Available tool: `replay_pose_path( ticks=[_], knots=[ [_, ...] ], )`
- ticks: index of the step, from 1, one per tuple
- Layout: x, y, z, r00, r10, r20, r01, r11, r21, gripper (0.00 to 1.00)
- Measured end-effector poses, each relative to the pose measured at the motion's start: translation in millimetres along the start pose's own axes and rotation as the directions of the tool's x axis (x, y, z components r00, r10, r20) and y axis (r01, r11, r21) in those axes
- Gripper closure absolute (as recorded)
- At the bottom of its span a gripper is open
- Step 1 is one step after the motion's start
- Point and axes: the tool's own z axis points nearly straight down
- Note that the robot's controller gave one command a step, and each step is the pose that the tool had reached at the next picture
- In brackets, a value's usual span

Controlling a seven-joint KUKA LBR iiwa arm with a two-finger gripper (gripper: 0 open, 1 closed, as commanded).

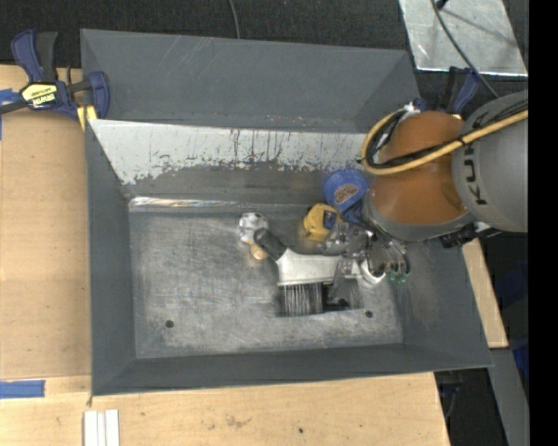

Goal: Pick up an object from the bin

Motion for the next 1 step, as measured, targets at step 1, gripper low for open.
replay_pose_path(
  ticks=[1],
  knots=[
    [-11.3,-5.2,-107.5,0.993,0.117,-0.001,-0.117,0.993,0.0,1.0]
  ],
)
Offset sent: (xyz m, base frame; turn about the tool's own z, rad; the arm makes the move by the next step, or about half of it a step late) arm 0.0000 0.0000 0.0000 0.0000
